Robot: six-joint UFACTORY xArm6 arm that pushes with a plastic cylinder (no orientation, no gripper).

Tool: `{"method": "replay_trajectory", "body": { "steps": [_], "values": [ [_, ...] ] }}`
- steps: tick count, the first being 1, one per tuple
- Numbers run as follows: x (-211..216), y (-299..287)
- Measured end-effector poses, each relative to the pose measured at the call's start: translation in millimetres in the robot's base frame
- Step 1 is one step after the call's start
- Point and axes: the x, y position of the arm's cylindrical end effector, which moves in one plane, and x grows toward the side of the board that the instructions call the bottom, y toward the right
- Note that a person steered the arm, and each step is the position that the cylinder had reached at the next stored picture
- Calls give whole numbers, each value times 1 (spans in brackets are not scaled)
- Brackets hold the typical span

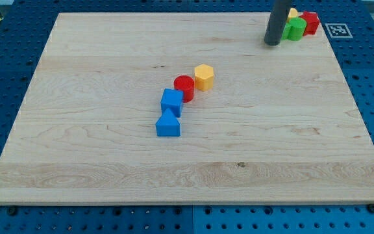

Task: Move the yellow hexagon to the top right of the red circle

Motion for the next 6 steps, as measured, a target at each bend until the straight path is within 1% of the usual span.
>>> {"method": "replay_trajectory", "body": {
  "steps": [1, 2, 3, 4, 5, 6],
  "values": [
    [-8, 3],
    [12, -29],
    [68, -71],
    [109, -109],
    [129, -143],
    [170, -120]
  ]
}}
